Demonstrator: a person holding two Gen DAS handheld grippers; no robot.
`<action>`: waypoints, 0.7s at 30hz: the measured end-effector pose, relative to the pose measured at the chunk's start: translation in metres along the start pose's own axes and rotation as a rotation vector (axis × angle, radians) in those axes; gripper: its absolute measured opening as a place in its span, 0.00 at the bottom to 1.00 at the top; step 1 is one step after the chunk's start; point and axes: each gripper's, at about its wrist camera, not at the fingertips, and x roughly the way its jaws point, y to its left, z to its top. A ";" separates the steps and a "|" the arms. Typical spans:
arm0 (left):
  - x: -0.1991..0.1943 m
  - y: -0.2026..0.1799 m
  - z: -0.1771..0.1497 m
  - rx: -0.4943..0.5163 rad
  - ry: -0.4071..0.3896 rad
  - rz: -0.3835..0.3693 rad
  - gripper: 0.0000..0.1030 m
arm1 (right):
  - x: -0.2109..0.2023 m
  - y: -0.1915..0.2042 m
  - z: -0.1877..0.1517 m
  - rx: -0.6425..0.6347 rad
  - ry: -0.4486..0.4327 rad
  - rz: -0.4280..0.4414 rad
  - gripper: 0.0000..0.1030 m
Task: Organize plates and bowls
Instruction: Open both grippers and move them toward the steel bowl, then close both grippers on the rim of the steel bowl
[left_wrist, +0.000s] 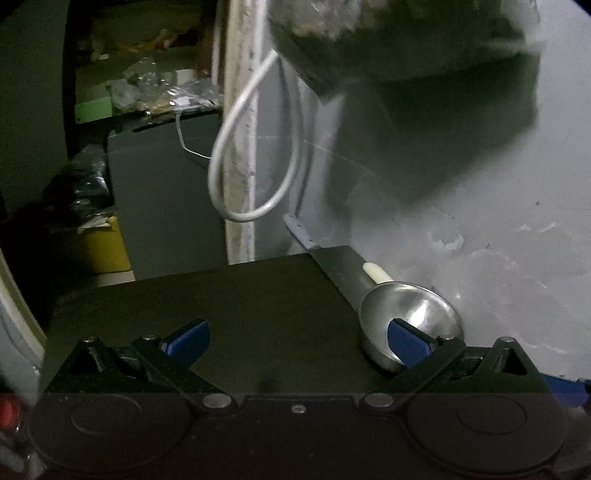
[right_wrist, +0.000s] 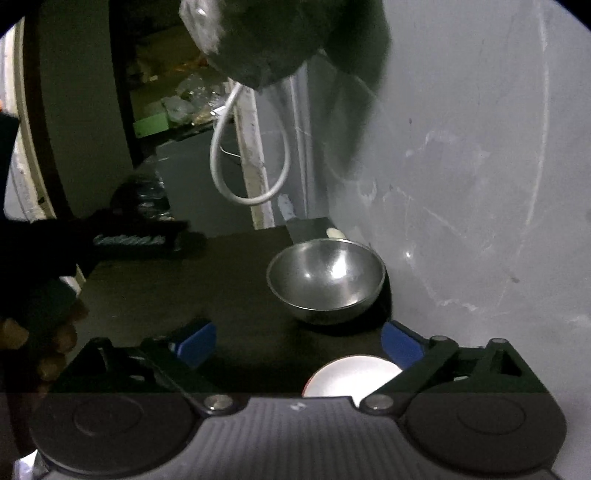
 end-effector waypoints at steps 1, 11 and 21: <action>0.010 -0.004 0.001 0.008 0.011 -0.001 0.99 | 0.005 0.000 -0.002 0.004 0.002 -0.003 0.93; 0.066 -0.016 0.006 0.014 0.075 -0.038 0.99 | 0.040 -0.021 -0.005 0.073 -0.042 -0.059 0.82; 0.097 -0.017 0.003 -0.020 0.150 -0.093 0.79 | 0.064 -0.031 -0.006 0.115 0.012 -0.035 0.70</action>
